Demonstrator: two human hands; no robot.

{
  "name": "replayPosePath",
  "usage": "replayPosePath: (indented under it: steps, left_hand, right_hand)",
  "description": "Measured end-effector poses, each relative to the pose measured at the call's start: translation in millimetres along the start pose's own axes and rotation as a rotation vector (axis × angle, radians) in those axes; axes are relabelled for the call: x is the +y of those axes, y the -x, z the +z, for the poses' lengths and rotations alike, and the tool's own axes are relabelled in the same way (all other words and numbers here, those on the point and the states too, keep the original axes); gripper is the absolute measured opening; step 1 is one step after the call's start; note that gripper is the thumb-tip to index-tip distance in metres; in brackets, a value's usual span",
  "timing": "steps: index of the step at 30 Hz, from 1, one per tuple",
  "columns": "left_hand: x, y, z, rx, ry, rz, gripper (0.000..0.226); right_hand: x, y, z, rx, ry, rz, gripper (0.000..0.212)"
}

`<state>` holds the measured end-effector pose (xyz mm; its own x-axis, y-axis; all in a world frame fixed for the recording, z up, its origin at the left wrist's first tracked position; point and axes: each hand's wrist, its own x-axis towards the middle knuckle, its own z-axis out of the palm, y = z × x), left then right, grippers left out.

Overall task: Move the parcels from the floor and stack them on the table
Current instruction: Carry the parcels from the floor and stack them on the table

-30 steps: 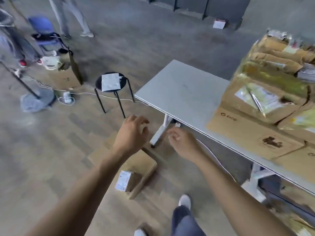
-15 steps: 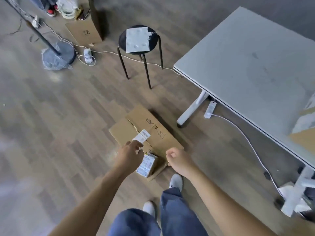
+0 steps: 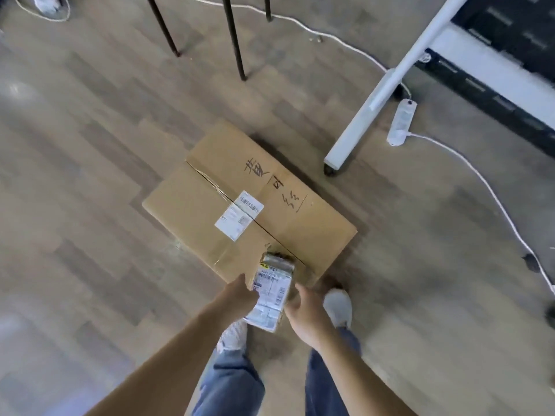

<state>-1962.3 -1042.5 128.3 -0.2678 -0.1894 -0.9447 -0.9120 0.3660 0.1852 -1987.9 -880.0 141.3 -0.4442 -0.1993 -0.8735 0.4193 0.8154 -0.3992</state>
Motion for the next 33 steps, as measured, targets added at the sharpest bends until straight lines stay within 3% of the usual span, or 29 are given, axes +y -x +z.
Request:
replayPosePath:
  steps: [3, 5, 9, 13, 16, 22, 27, 33]
  left_hand:
    - [0.0, -8.7, 6.7, -0.003, 0.126, 0.022, 0.053]
    - [5.0, -2.1, 6.2, 0.025, 0.227, 0.041, 0.056]
    - [26.9, 45.6, -16.5, 0.067, 0.321, 0.141, 0.072]
    - [77.5, 131.8, -61.7, 0.004, 0.327, 0.313, 0.047]
    - [118.7, 200.8, -91.0, 0.009, 0.377, 0.422, 0.046]
    - [202.8, 326.2, -127.5, 0.08, 0.357, 0.762, 0.039]
    - [279.9, 450.8, -108.7, 0.076, 0.194, 1.124, 0.055]
    - [369.6, 569.8, -50.1, 0.179, -0.023, 1.421, 0.05]
  right_hand:
    - [2.4, -3.4, 20.4, 0.0, -0.028, -0.036, 0.055]
    - [-1.5, 2.4, 20.2, 0.085, -0.083, -0.067, 0.06]
    - [-30.2, 39.9, -13.5, 0.272, -0.179, -0.14, 0.045]
    - [-79.3, 110.9, -76.6, 0.335, -0.223, -0.226, 0.037]
    - [-107.3, 167.5, -125.0, 0.392, -0.251, -0.32, 0.038]
    - [-148.5, 291.1, -220.6, 0.535, -0.215, -0.559, 0.045]
    - [-142.3, 393.5, -311.8, 0.741, -0.161, -0.758, 0.067]
    - [-103.0, 503.3, -425.4, 0.981, -0.015, -0.937, 0.054]
